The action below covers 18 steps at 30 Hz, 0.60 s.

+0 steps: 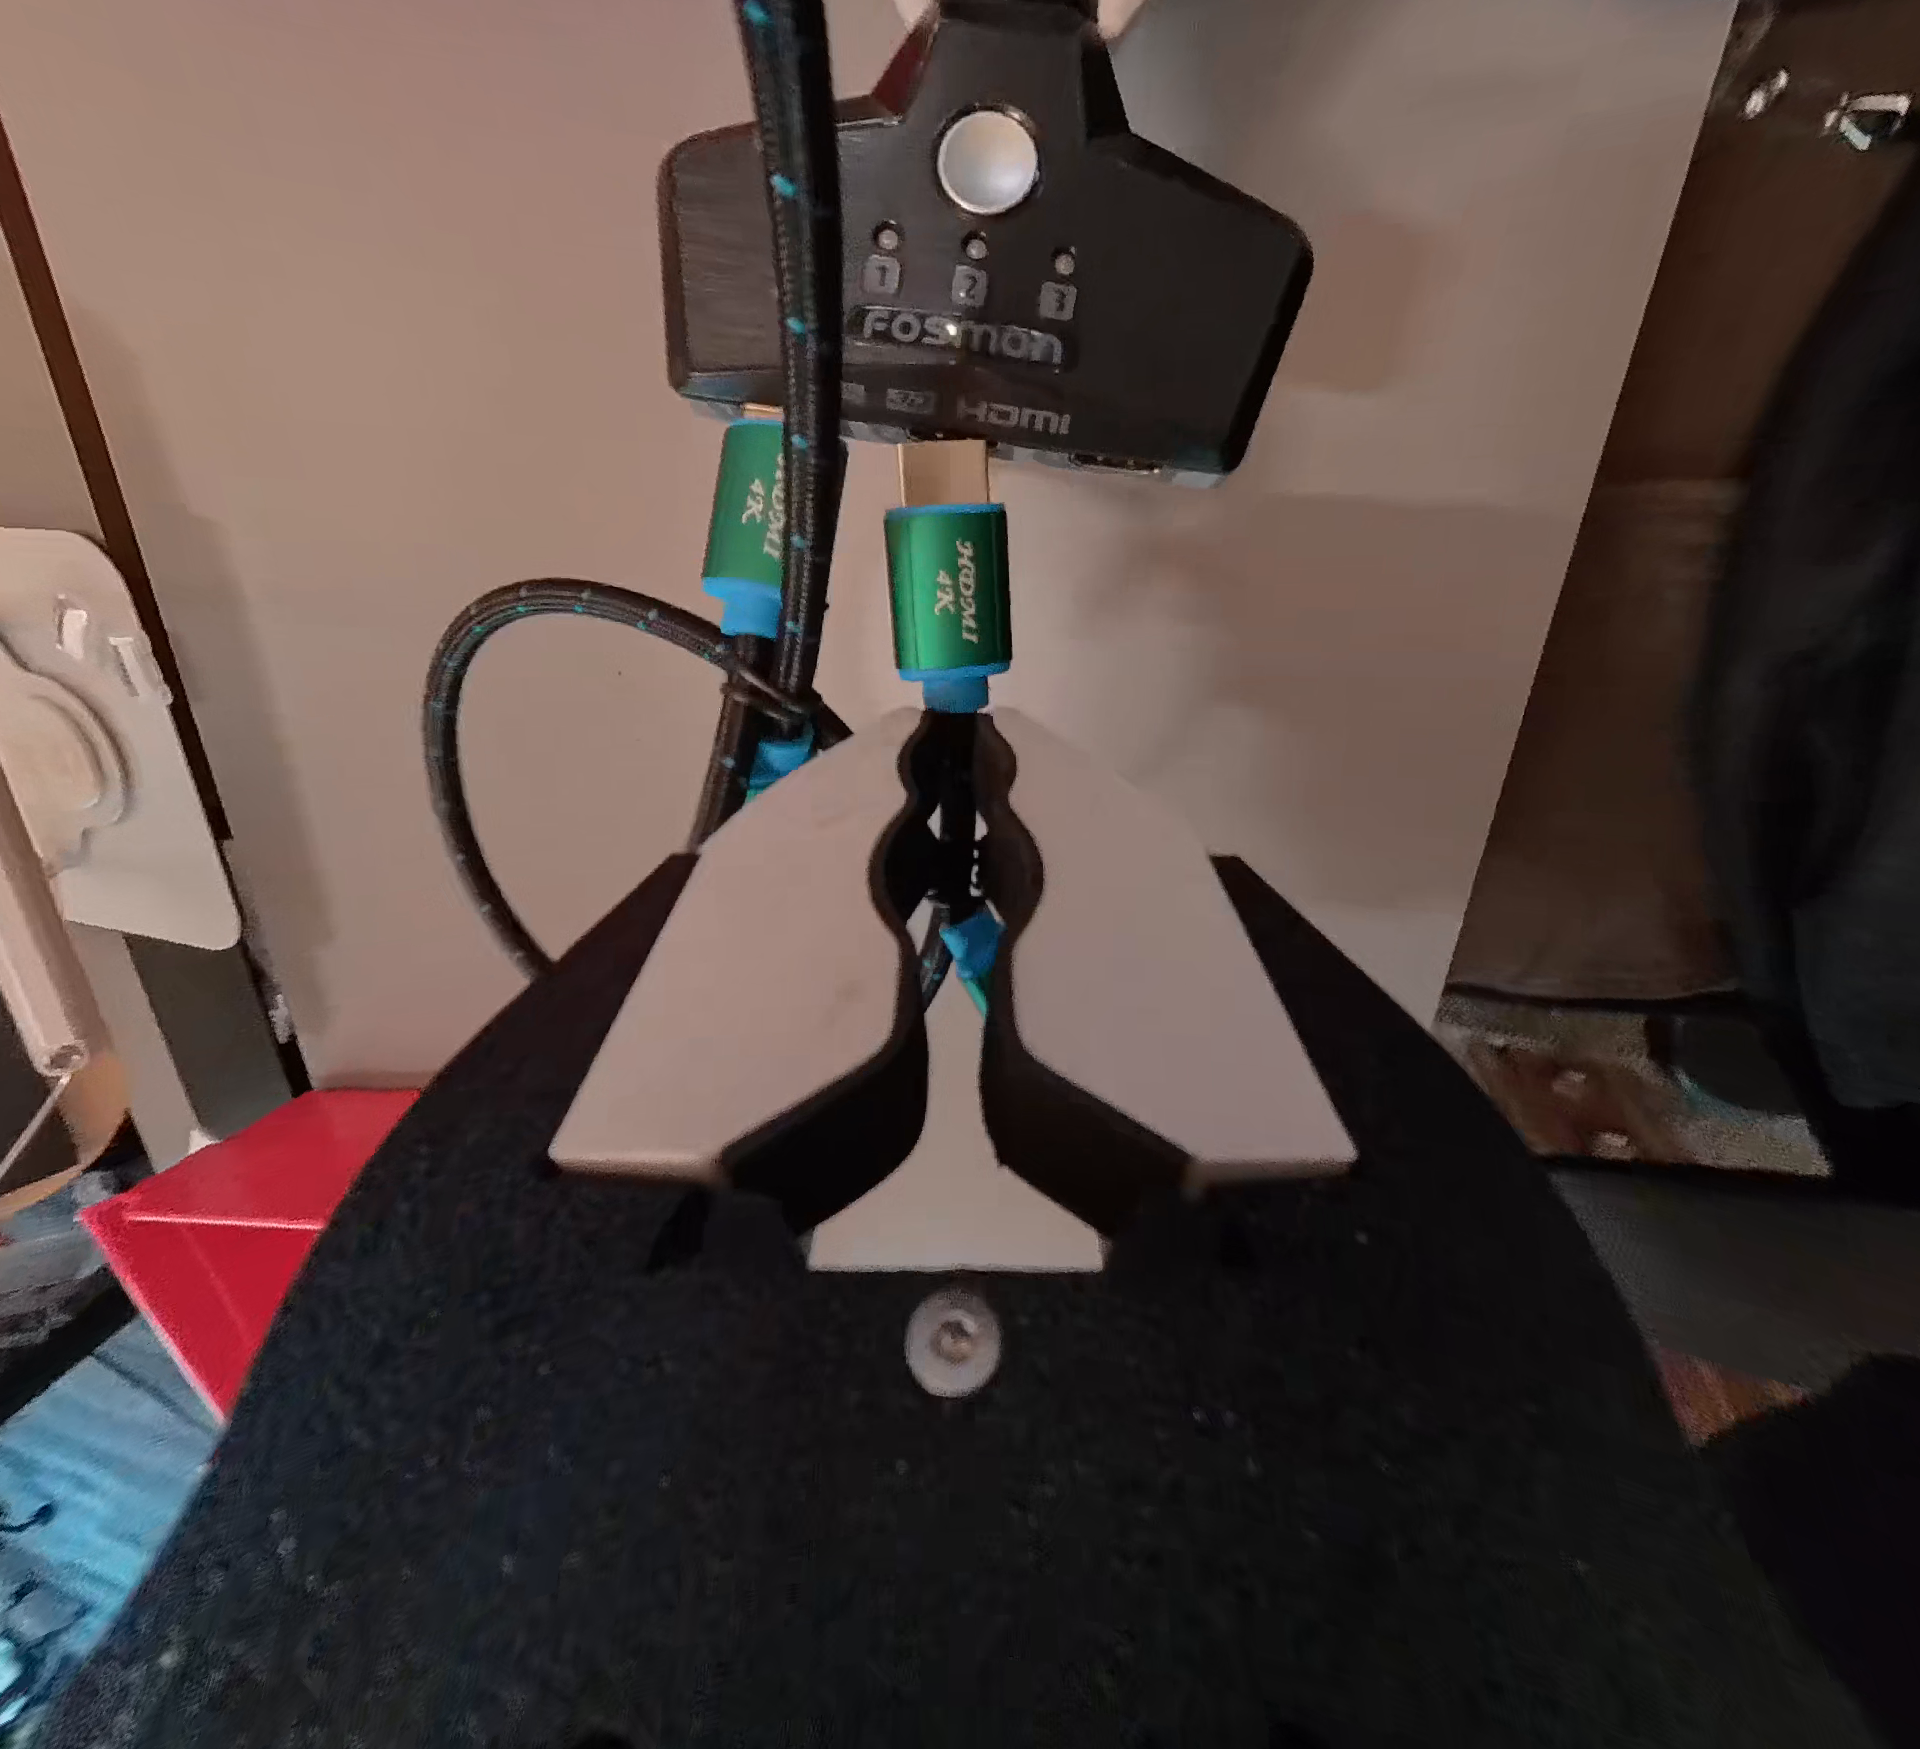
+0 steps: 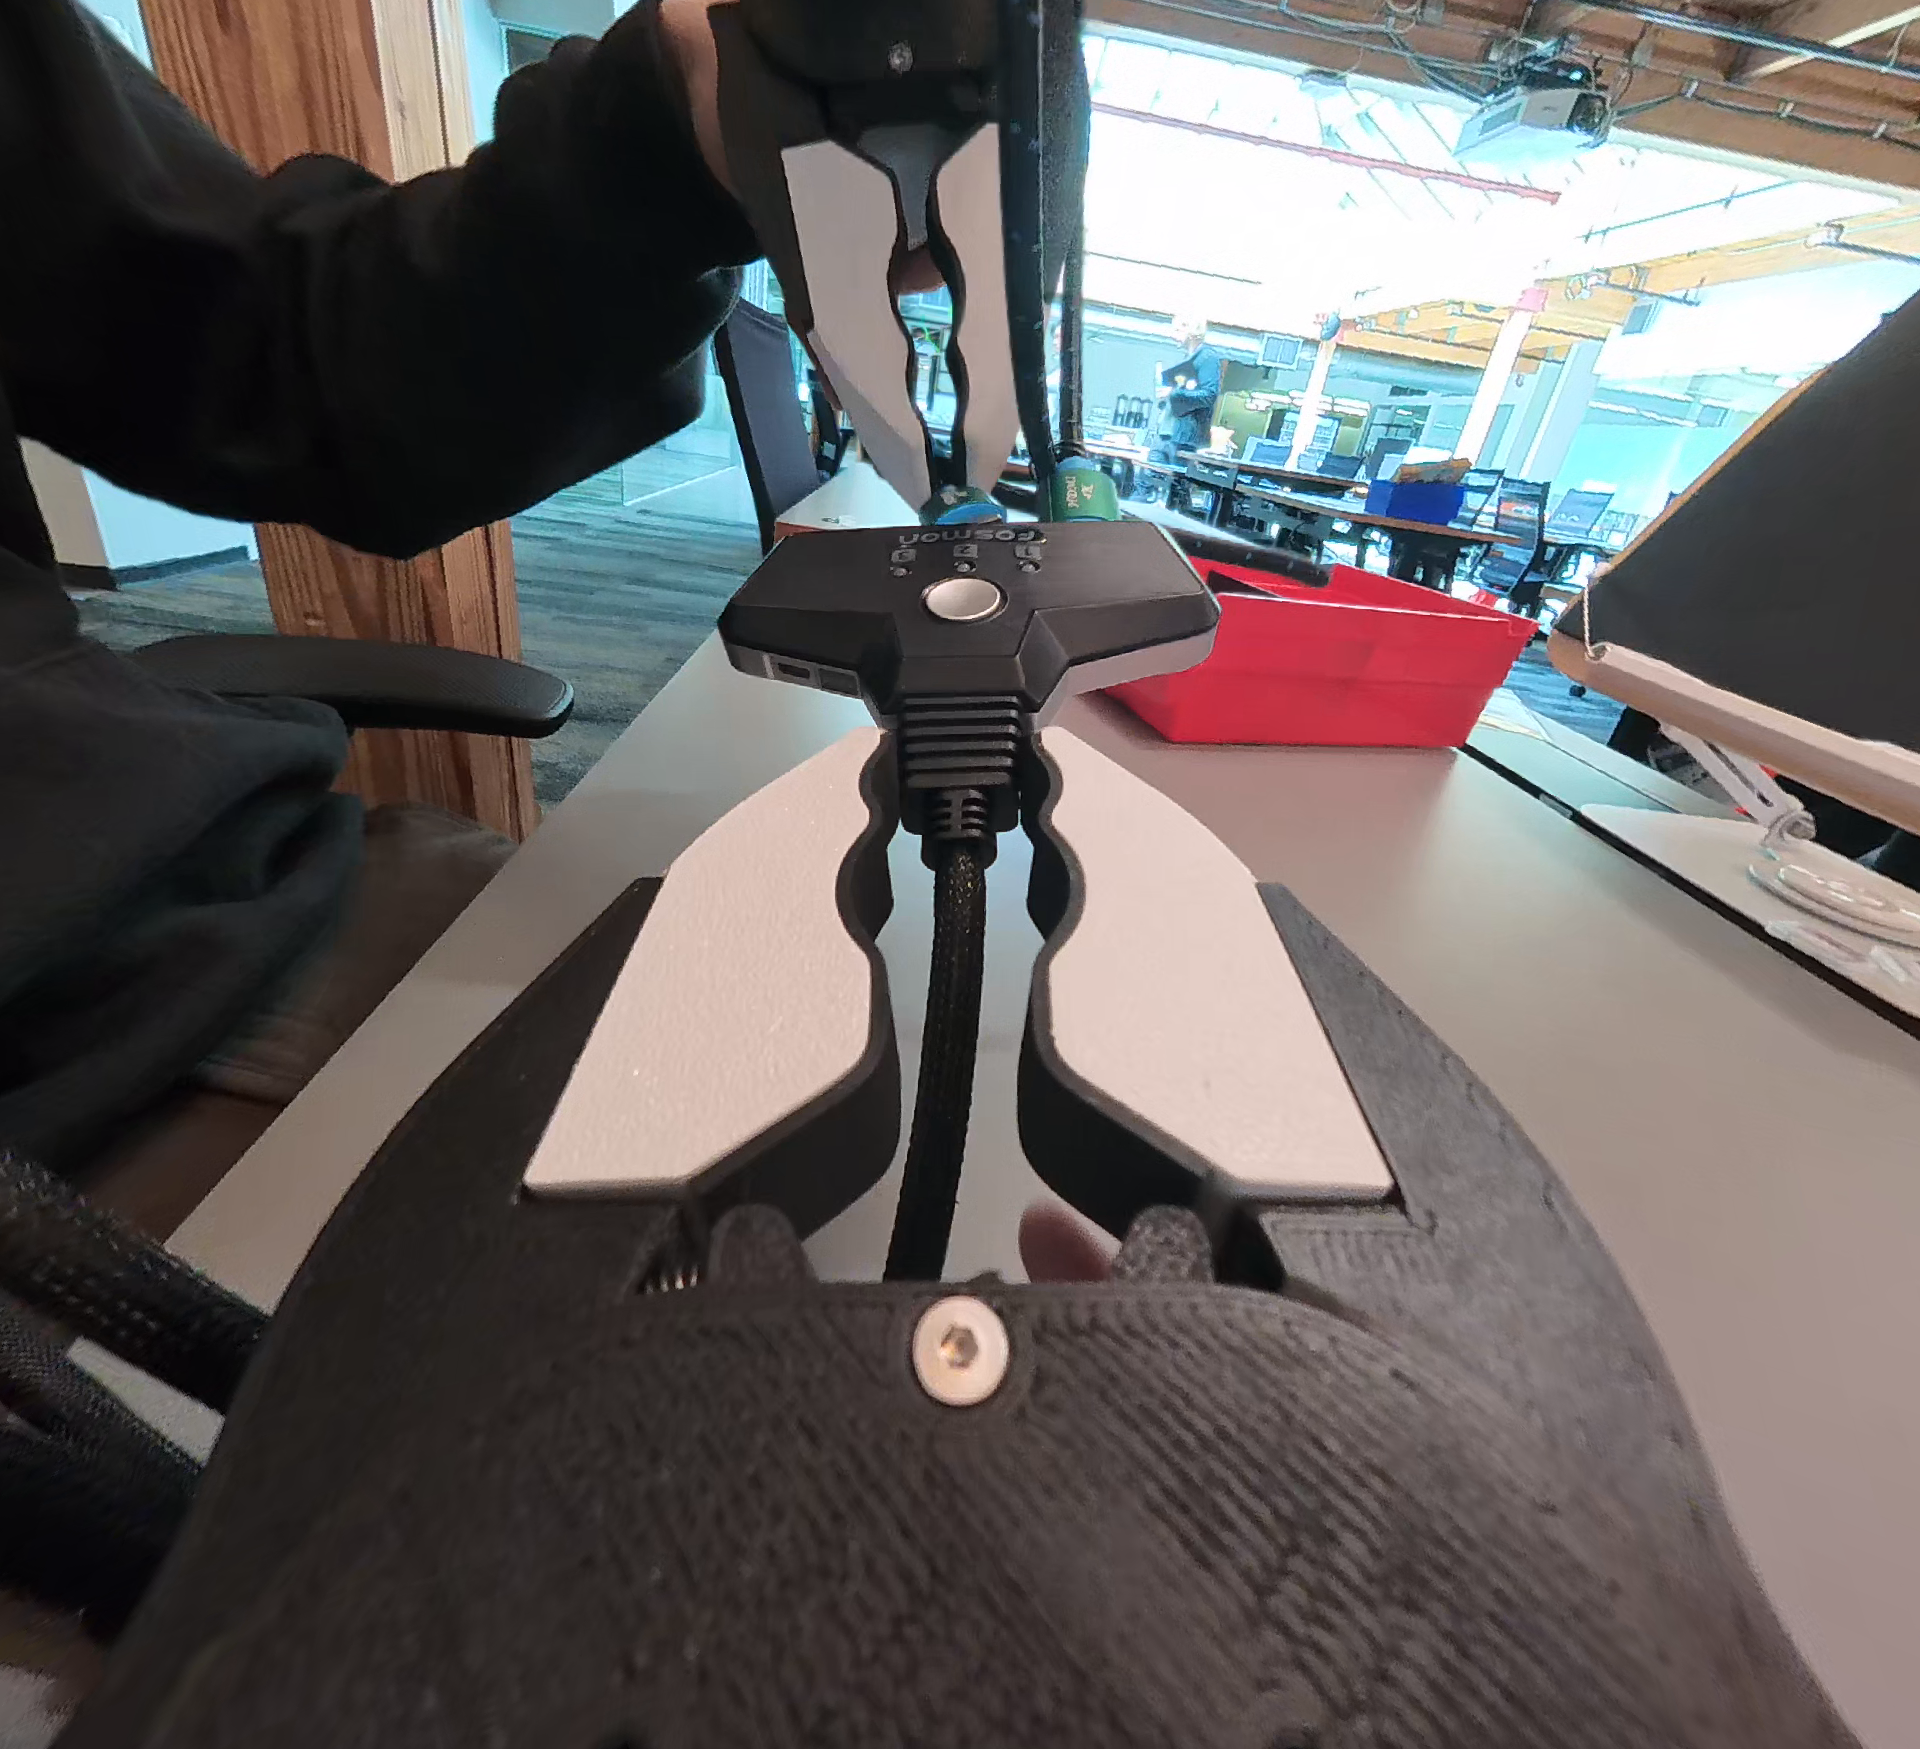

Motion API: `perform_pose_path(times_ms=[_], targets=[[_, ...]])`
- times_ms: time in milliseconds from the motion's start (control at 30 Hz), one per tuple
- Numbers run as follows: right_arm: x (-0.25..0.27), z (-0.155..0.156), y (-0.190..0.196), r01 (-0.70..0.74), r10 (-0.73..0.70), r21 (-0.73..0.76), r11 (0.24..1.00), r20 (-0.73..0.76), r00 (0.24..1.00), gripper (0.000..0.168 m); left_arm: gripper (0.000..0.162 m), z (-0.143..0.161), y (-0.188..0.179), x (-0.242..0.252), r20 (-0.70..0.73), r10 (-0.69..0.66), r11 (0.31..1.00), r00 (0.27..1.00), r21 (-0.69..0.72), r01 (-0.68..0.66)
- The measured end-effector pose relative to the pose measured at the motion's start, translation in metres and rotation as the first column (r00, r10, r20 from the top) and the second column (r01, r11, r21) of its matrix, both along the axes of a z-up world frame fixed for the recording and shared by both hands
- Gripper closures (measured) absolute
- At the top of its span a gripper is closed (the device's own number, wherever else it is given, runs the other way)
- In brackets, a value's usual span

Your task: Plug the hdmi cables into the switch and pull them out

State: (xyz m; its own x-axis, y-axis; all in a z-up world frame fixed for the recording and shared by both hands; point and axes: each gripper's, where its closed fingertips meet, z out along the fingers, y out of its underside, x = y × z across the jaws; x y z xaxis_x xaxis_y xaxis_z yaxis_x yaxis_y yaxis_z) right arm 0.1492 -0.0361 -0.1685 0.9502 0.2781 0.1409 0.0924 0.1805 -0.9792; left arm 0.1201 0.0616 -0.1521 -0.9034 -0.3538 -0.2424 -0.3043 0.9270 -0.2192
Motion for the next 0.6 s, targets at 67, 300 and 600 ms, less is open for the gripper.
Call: perform_pose_path(times_ms=[67,300,600], targets=[[-0.001,-0.001,0.001,0.004,-0.003,-0.015,1.000,0.021,1.000,0.146,0.157,0.001,0.002,0.000,0.002,-0.015,0.999,1.000,0.029,0.015],[-0.004,-0.002,0.006,0.008,-0.006,-0.038,0.999,0.053,0.999,0.146,0.157,-0.003,0.008,-0.003,-0.002,-0.031,0.992,1.000,0.122,0.031],[-0.003,0.007,0.012,0.051,-0.043,-0.069,0.996,0.109,0.993,0.146,0.157,0.007,0.015,0.007,0.168,-0.107,0.984,0.980,0.156,0.081]])
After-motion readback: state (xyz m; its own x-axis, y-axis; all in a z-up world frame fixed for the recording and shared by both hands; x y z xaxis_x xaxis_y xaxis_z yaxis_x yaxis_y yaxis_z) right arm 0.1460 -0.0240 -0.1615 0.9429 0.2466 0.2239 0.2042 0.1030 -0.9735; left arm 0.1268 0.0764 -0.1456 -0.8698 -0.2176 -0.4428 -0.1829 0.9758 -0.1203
